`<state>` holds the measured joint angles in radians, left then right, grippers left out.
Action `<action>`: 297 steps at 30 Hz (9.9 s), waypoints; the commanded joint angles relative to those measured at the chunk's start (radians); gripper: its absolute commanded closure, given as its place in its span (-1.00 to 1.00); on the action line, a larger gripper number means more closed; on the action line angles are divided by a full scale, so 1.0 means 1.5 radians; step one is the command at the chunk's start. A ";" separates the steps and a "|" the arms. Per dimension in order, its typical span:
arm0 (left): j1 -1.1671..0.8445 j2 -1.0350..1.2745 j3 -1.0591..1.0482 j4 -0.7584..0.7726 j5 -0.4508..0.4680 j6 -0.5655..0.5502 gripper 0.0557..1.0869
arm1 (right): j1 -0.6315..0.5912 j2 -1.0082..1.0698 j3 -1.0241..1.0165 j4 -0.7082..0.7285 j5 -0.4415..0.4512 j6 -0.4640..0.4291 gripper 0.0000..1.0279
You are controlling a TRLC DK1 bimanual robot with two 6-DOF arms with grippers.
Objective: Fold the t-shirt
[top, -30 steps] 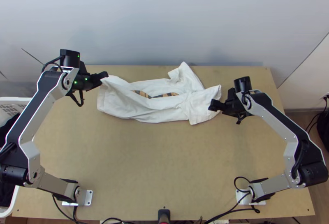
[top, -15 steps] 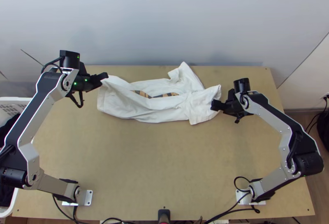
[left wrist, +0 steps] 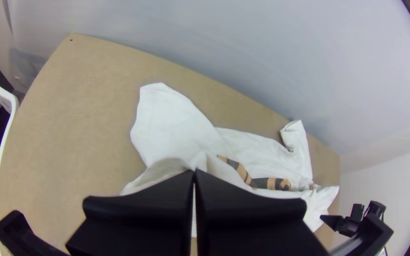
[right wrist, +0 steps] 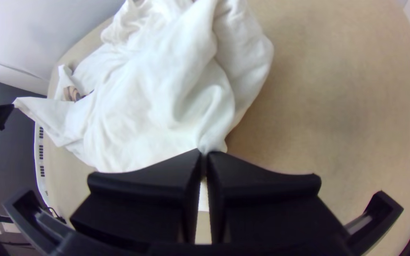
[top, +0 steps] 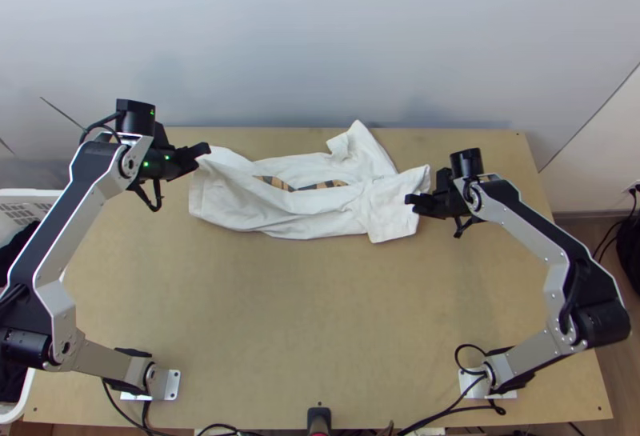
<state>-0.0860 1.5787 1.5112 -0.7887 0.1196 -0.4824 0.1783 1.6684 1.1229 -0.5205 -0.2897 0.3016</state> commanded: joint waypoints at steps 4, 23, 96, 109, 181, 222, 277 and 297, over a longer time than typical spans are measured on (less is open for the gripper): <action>0.028 -0.038 0.000 -0.020 0.000 -0.005 0.92 | -0.033 -0.086 0.027 -0.032 -0.021 0.000 0.94; 0.151 -0.115 0.129 -0.102 0.028 -0.008 0.92 | -0.068 -0.191 0.292 -0.235 -0.060 0.052 0.94; 0.013 -0.338 0.504 -0.140 -0.201 0.205 0.92 | 0.109 -0.375 0.767 -0.251 0.508 -0.321 0.95; 0.016 -0.414 0.506 -0.265 -0.126 0.205 0.92 | 0.044 -0.475 0.756 -0.314 0.474 -0.406 0.95; 0.040 0.337 0.265 0.190 -0.062 -0.010 0.92 | -0.055 0.354 0.671 -0.113 0.223 -0.005 0.95; 0.083 -0.075 -0.249 0.195 0.041 0.032 0.92 | -0.031 -0.138 0.087 -0.098 0.108 0.021 0.95; -0.045 -0.386 -0.481 -0.019 0.051 0.093 -0.68 | -0.069 -0.385 -0.040 -0.216 -0.061 0.115 -0.92; -0.099 -0.351 -0.598 0.075 -0.015 0.081 -0.66 | -0.033 -0.407 -0.072 -0.233 -0.051 0.112 -0.91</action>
<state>-0.2138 1.0134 0.6380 -0.7078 0.1093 -0.3363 0.1219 1.0607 1.0279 -0.8635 -0.3744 0.4721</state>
